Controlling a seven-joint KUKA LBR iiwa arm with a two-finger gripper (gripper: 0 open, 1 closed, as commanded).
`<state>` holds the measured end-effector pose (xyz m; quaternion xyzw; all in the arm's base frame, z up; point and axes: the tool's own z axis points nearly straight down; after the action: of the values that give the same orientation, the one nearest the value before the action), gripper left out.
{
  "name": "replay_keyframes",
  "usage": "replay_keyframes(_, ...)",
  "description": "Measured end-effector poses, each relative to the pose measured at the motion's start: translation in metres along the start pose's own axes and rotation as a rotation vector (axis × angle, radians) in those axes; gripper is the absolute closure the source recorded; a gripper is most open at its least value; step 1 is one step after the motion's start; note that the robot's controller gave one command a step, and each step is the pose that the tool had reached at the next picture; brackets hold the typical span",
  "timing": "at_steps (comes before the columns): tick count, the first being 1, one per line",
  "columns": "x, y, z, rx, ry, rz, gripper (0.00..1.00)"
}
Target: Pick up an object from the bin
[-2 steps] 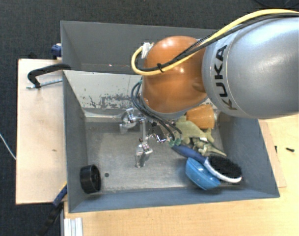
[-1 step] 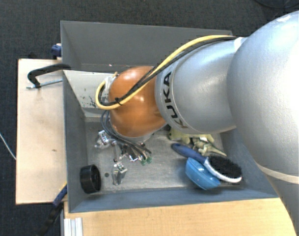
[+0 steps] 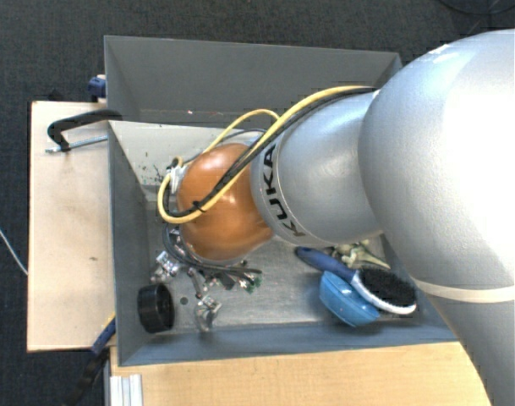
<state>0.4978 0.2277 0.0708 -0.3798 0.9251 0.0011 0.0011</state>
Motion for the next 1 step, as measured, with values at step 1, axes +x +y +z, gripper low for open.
replay_keyframes(1,0.0051,0.0033,-0.0138,0.002,-0.003,-0.242,0.0)
